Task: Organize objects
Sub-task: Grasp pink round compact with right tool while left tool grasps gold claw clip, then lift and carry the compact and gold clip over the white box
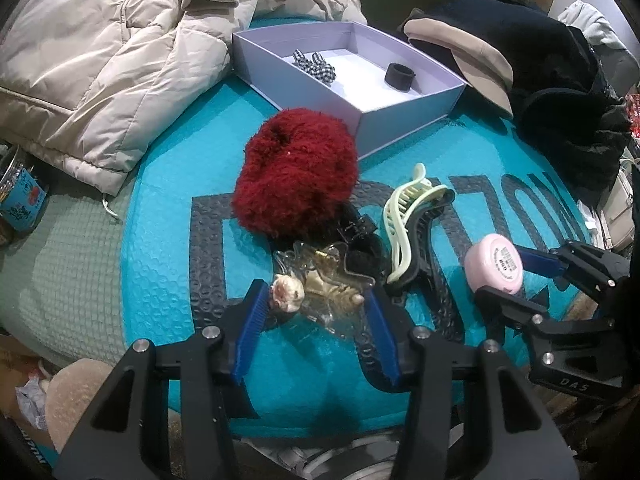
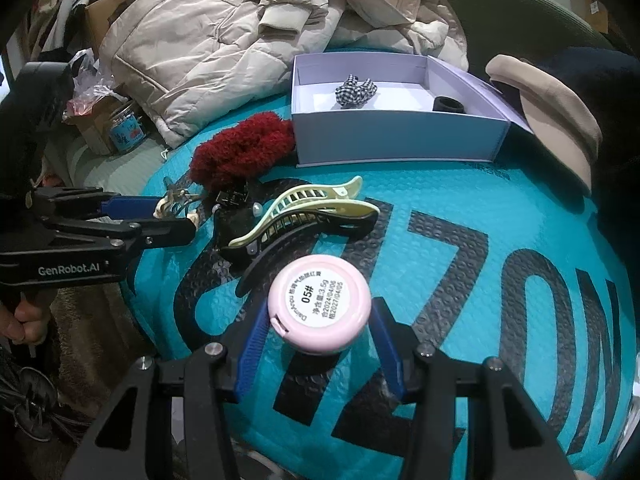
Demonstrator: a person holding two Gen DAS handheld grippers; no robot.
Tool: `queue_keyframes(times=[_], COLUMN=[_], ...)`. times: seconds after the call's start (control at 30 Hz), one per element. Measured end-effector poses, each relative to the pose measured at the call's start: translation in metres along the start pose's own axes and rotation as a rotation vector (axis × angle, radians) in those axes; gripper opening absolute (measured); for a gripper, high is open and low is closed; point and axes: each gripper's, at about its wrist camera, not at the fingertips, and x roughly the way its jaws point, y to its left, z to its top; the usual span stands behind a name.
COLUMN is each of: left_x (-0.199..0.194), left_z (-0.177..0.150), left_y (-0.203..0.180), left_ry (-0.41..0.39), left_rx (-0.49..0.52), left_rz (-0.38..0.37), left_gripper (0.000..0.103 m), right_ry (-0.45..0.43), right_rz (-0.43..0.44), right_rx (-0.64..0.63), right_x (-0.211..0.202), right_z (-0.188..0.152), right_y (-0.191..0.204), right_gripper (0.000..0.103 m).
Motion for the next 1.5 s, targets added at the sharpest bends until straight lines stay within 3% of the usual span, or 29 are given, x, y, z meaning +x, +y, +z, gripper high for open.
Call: queue_keyframes(times=[0.17,0.3,0.83,1.5], left_x=[0.007,0.026,0.008,-0.029], left_z=[0.001,0.004,0.008,0.052], left_y=[-0.006,-0.008,-0.009,-0.044], left_ry=[-0.014,0.025,0.003,-0.060], left_rx=[0.039,0.075,0.054,0.126], left_rz=[0.047,0.094,0.044,0.007], left_gripper=[0.049,0.049,0.048,0.048], right_ry=[0.005,0.006,-0.018,-0.057], right_rz=[0.004,0.004,-0.010,-0.038], right_rx=[0.010,0.012,0.023,-0.037], right_x=[-0.002,-0.004,-0.018,-0.036], right_z=[-0.005,-0.006,0.000,0.034], right_y=[-0.001,-0.002,-0.010,-0.015], right_gripper=[0.051,0.051,0.051,0.051])
